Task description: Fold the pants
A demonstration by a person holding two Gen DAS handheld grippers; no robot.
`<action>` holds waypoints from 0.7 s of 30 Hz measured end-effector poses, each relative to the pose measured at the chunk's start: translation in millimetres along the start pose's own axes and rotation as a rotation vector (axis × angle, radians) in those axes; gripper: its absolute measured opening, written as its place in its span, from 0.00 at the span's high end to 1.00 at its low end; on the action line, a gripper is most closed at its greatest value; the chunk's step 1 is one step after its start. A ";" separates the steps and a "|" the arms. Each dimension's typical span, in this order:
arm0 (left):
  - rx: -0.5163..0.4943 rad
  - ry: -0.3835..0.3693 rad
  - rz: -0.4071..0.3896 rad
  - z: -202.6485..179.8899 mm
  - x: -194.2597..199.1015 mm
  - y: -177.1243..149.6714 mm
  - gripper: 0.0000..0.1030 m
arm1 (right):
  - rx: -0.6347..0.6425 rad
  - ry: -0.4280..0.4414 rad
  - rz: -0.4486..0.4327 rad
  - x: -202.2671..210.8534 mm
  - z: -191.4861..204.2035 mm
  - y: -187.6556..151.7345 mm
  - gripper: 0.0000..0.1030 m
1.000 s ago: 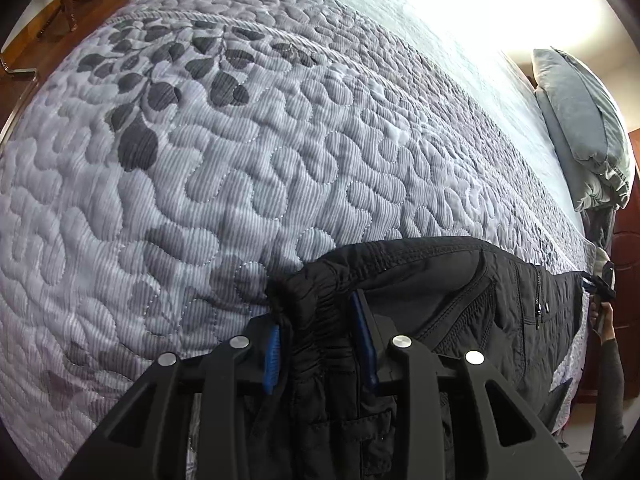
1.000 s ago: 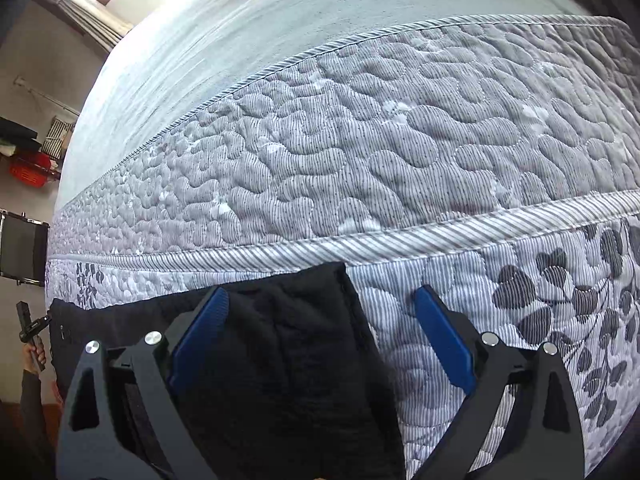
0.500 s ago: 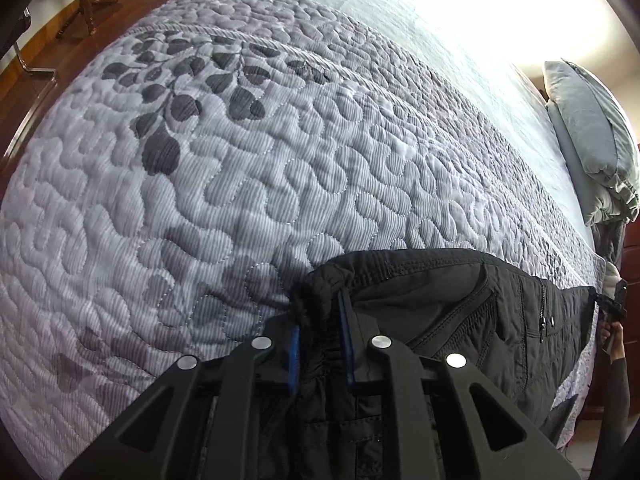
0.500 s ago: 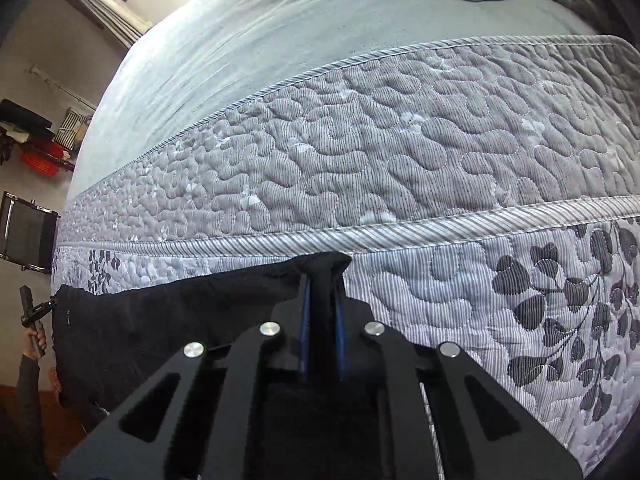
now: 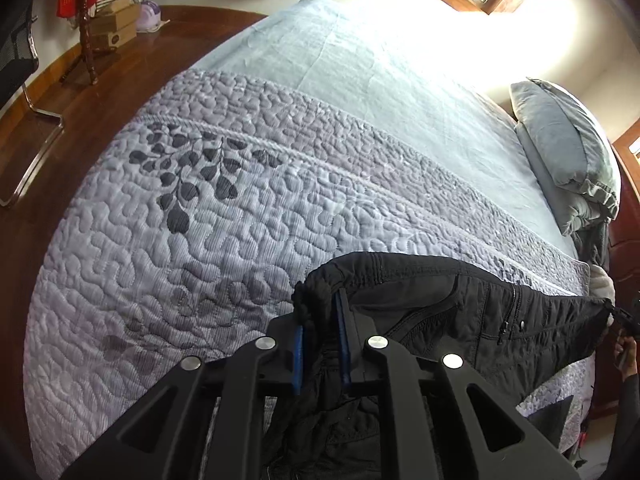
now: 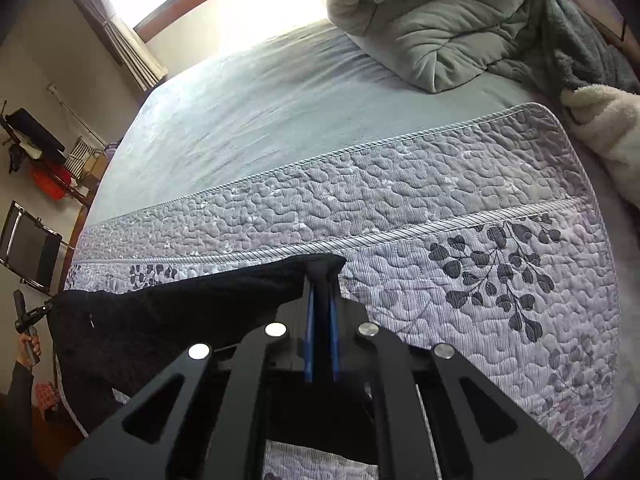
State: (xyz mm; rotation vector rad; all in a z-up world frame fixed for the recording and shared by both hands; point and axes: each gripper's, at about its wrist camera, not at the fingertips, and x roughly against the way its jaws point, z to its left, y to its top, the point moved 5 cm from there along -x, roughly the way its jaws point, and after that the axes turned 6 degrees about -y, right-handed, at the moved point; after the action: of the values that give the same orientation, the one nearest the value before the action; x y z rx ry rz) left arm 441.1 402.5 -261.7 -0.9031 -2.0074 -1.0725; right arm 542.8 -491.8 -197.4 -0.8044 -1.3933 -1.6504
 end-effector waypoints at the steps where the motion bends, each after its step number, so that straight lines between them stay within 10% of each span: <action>1: -0.011 -0.013 -0.014 -5.4 10.5 -0.4 0.87 | -0.002 -0.003 -0.014 14.4 0.6 -5.2 0.96; 21: -0.052 -0.133 -0.160 -24.3 152.3 -119.7 0.87 | -0.177 -0.032 -0.188 155.0 -34.0 -225.1 0.96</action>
State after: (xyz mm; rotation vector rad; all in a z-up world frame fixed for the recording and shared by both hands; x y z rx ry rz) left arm 268.9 369.9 -175.8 -0.8720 -2.2009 -1.1837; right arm 272.6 -539.6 -173.8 -0.8234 -1.3940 -1.9343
